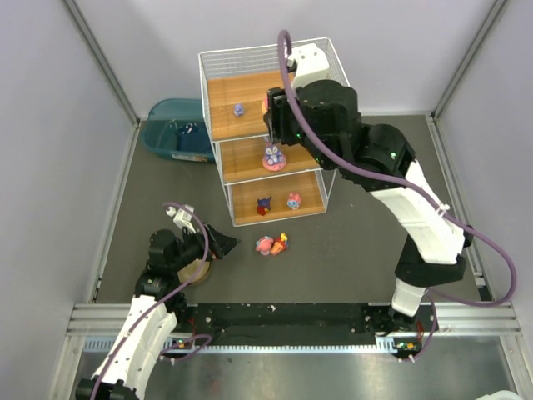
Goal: Place and organize the plastic toys onto the shelf
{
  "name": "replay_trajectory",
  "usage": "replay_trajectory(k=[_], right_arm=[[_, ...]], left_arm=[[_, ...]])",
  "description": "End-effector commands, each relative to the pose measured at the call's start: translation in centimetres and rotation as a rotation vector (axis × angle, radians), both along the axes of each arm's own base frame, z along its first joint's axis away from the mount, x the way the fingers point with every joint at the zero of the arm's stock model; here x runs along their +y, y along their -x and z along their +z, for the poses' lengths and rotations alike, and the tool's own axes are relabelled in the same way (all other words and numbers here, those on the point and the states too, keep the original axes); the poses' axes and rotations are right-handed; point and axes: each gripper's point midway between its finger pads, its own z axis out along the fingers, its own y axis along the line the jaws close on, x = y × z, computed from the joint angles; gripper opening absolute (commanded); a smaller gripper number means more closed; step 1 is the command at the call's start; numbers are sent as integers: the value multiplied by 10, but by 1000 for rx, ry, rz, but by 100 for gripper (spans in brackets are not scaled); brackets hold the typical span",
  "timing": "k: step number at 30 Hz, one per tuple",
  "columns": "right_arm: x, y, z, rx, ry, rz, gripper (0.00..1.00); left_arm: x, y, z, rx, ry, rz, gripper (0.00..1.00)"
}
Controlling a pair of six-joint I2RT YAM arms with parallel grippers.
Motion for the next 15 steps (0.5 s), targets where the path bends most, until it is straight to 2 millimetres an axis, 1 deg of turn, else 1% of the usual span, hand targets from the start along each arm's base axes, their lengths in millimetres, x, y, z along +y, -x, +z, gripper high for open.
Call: replay_trajectory(k=[1,2,4,8,15], right_arm=[[7,-20,11,-52,-40,-53,0],[8,-24,7,-49,-34,-64,0],[9,-28,8,-53,-47,-73,0],[7,-36,4,-47,-46,-101,0],[2,-43,-8,-31,-21,-137,0]], left_arm=[[0,2,-7,33,-11,-4,99],[0,3,-8,35,-10,-7,99],[0,3,-8,35,-9,-5,99],[0,3,-8,35,-9,-3,99],[0,3,-10,38,-7,-1,99]])
